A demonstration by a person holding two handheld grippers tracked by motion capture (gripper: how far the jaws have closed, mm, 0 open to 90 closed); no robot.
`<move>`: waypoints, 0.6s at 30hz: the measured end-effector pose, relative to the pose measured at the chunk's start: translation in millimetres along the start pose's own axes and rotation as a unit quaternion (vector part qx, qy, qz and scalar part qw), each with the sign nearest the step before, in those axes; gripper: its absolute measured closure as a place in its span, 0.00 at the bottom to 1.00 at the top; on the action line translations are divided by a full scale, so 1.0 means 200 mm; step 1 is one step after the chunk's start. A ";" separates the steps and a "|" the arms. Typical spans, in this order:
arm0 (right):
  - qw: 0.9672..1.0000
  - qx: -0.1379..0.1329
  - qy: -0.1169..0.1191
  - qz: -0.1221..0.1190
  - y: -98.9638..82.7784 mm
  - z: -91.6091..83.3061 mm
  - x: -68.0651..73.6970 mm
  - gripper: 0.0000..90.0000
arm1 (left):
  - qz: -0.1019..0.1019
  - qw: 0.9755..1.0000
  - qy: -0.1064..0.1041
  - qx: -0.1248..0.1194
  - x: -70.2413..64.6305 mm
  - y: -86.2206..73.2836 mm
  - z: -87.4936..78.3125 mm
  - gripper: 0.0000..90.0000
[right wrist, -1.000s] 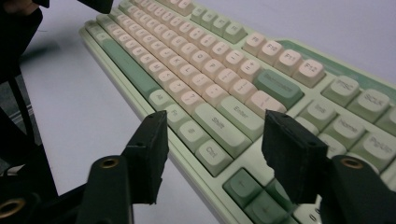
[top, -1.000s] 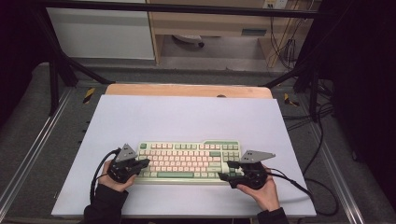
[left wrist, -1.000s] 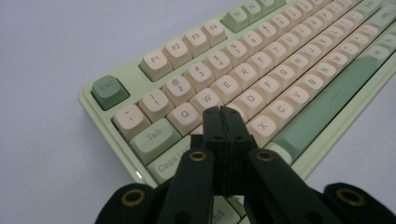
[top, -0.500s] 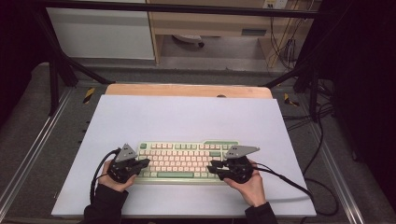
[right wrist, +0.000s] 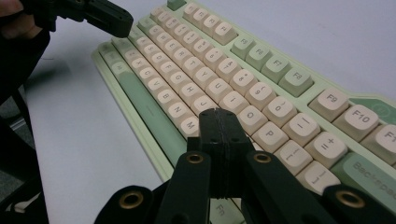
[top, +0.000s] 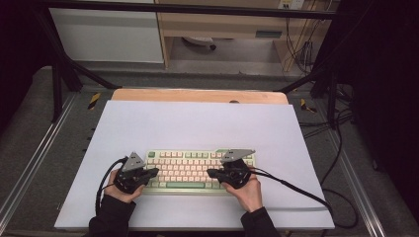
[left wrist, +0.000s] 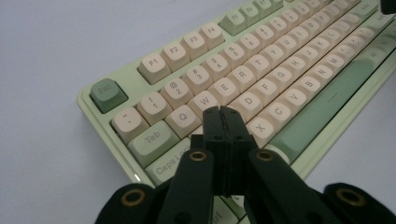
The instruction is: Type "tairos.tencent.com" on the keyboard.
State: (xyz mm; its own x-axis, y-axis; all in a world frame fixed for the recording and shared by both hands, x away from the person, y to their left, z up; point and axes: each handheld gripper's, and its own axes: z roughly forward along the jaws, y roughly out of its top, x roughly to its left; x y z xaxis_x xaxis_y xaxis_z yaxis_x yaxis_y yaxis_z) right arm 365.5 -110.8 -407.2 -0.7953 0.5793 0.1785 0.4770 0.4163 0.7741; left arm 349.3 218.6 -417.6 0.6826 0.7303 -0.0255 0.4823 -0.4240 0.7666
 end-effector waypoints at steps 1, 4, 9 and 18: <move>1.000 0.001 -0.002 -0.001 0.00 0.01 0.00 1.00 | 0.000 1.000 0.000 0.000 0.00 0.00 0.00 1.00; 1.000 0.004 -0.011 -0.002 0.01 0.05 0.00 1.00 | 0.002 1.000 -0.002 0.001 0.00 0.00 0.00 1.00; 1.000 0.005 -0.025 -0.006 0.03 0.12 0.01 1.00 | 0.003 1.000 -0.002 0.002 0.00 0.00 0.00 1.00; 0.999 0.005 -0.043 -0.002 0.07 0.22 0.00 1.00 | 0.002 1.000 -0.002 0.001 0.00 0.00 0.00 1.00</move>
State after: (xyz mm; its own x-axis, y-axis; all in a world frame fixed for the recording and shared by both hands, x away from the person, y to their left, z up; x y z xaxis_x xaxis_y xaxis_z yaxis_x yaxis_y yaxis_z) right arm 388.0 -74.3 -422.6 -0.7626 0.6353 0.1223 0.4779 0.4257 0.7684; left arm 349.9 218.3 -418.4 0.6861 0.7270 -0.0254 0.4814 -0.4276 0.7651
